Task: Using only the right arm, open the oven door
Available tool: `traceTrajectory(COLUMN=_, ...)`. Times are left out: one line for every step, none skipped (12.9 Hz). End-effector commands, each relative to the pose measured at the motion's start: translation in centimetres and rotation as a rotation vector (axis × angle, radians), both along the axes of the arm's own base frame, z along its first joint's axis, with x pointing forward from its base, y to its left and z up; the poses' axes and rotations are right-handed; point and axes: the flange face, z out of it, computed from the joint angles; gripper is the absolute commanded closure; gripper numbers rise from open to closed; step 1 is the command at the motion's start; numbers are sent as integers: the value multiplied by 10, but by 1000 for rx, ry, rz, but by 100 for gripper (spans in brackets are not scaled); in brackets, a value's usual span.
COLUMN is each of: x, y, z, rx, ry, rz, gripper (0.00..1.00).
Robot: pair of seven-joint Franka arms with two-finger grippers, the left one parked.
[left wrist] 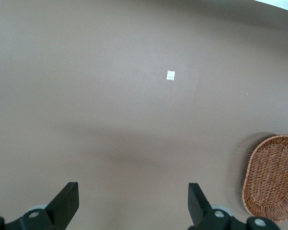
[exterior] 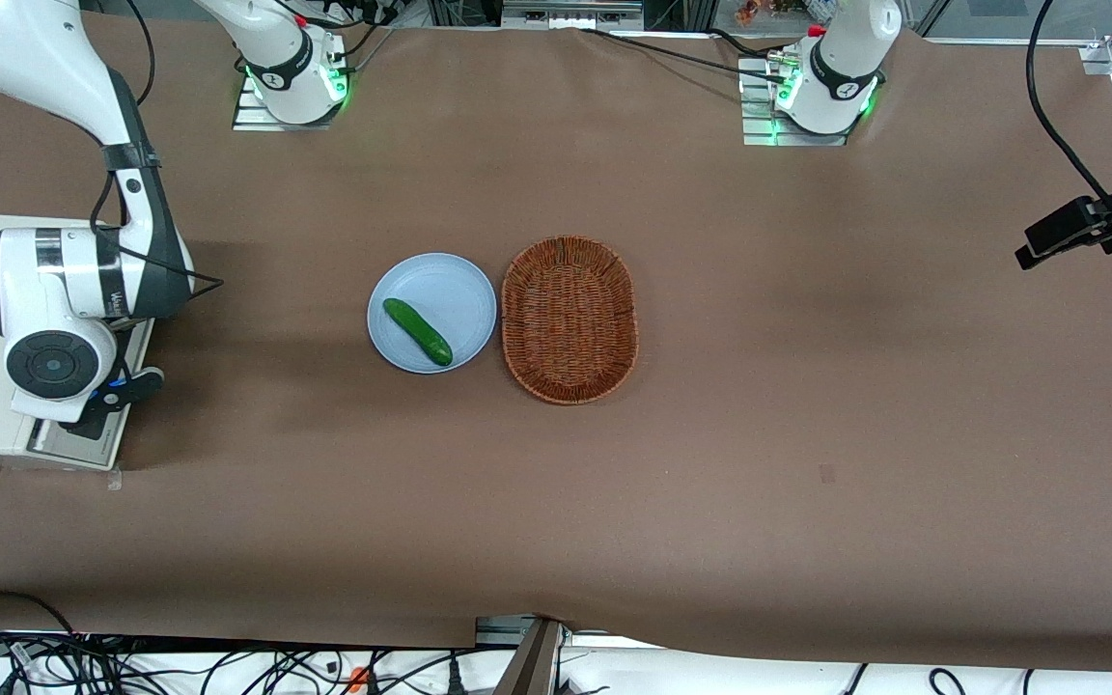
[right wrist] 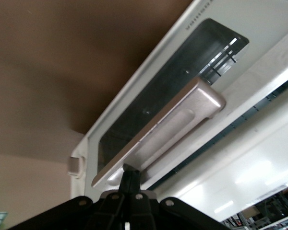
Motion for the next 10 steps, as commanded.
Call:
traceTrajectory(x=2, y=22, z=-42, rx=53, ry=0, rz=-51, gripper=100)
traceTrajectory(x=1, y=26, z=-47, rx=66, ry=8, rz=-62, gripper=100)
traceTrajectory(x=0, y=29, z=-52, rx=88, ry=13, rz=-79, gripper=100)
traceTrajectory(x=-1, y=32, z=-58, rx=113, ry=22, rz=-96, gripper=100)
traceTrajectory(x=-3, y=33, z=-67, rx=130, ry=33, rz=-110, gripper=100)
traceTrajectory(x=-3, y=34, z=-73, rx=141, ry=37, rz=-116, gripper=100)
traceTrajectory(x=-3, y=35, z=-78, rx=148, ry=39, rz=-119, gripper=100)
traceTrajectory(x=-3, y=34, z=-84, rx=149, ry=42, rz=-123, gripper=100)
traceTrajectory(x=-3, y=33, z=-89, rx=160, ry=37, rz=-137, gripper=100)
traceTrajectory(x=-3, y=33, z=-98, rx=165, ry=44, rz=-141, gripper=100)
